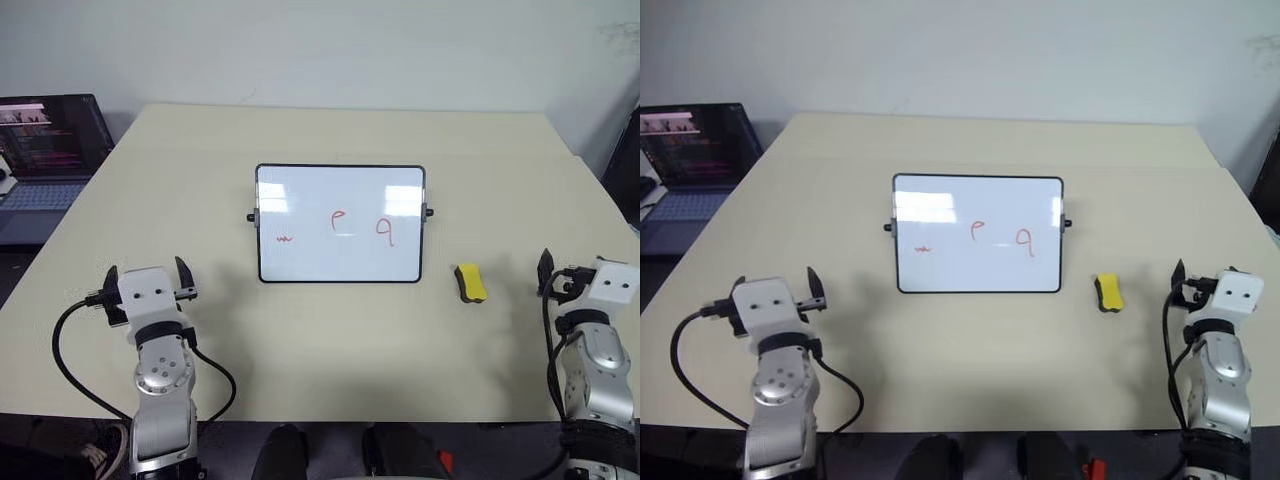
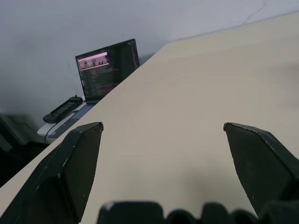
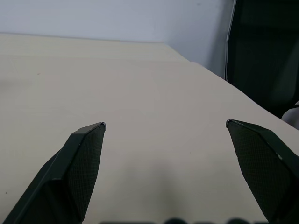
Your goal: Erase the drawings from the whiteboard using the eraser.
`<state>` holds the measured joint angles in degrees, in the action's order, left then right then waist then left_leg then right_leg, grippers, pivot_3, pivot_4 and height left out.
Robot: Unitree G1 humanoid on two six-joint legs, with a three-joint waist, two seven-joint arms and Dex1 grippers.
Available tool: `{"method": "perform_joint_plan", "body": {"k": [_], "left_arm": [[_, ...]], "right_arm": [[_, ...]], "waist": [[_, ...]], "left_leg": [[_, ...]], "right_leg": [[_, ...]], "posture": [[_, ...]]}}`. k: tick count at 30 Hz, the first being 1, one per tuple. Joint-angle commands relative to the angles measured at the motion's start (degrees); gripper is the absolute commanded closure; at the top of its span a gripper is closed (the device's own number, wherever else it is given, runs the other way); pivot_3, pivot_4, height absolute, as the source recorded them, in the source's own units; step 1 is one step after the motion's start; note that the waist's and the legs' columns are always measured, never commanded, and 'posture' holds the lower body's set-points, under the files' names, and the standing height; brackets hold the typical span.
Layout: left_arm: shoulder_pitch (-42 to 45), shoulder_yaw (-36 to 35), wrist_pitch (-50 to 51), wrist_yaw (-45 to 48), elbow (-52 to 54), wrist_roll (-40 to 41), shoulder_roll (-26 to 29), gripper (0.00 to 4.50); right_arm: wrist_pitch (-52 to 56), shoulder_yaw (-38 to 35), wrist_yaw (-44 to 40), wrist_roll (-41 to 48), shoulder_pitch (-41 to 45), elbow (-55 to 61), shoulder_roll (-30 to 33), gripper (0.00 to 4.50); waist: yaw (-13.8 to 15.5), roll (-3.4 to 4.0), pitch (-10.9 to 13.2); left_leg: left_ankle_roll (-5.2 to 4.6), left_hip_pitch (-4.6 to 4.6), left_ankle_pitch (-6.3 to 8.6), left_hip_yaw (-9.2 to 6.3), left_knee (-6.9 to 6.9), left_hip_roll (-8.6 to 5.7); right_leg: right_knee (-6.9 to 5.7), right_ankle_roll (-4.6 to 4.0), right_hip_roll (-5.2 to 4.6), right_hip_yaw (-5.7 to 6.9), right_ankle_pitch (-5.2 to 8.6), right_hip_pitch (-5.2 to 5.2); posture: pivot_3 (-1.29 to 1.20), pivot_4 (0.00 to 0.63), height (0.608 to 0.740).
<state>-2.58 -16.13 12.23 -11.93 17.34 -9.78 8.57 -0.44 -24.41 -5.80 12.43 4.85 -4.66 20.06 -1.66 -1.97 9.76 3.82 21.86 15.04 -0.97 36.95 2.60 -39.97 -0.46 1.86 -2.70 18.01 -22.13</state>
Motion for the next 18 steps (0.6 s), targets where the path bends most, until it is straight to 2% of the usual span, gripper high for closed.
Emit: {"method": "perform_joint_plan", "body": {"k": [1,5,11,13,18], "left_arm": [[0.79,0.22,-0.88,-1.13,-0.56,-0.99,-0.32,0.0],[0.7,-0.22,-0.42,-2.1,-0.46,-0.82,-0.97,0.0],[0.67,-3.68,-0.49,4.97,2.24,5.13,3.21,0.0],[1.32,-4.81,-1.71,9.6,2.89,9.11,5.68,0.0],[6.56,-2.58,-0.41,26.86,4.43,20.79,14.6,0.0]], "right_arm": [[2.1,-1.5,0.29,1.29,0.02,3.87,1.0,0.02],[4.06,-1.04,0.12,0.95,0.8,3.65,1.6,0.02],[9.49,-0.77,-0.83,6.05,1.24,10.98,-0.21,0.02],[12.05,0.29,-0.12,7.63,0.95,14.25,-1.69,0.02],[22.87,1.37,1.59,12.97,1.1,21.52,-3.2,0.02]], "waist": [[-0.08,0.0,0.0],[-0.08,0.0,0.0],[-0.08,0.01,0.0],[-0.09,0.01,0.0],[0.21,0.03,0.01]], "left_leg": [[0.0,0.0,0.0,0.01,0.0,0.0],[0.0,-0.02,0.0,0.02,0.01,0.0],[0.0,-0.01,0.0,0.01,-0.01,0.03],[0.01,-0.01,0.0,0.0,-0.01,0.04],[0.02,-0.03,-0.01,-0.06,0.04,0.0]], "right_leg": [[0.0,0.0,0.0,0.0,0.0,0.0],[-0.02,0.01,0.01,0.01,0.0,0.03],[-0.02,0.0,0.03,0.03,0.0,0.02],[-0.01,0.01,0.03,0.03,0.0,0.02],[-0.02,0.0,0.01,0.12,0.0,0.01]], "posture": [[0.0,0.15,0.74],[0.0,0.15,0.74],[0.0,0.15,0.74],[0.0,0.15,0.74],[0.0,0.15,0.74]]}}
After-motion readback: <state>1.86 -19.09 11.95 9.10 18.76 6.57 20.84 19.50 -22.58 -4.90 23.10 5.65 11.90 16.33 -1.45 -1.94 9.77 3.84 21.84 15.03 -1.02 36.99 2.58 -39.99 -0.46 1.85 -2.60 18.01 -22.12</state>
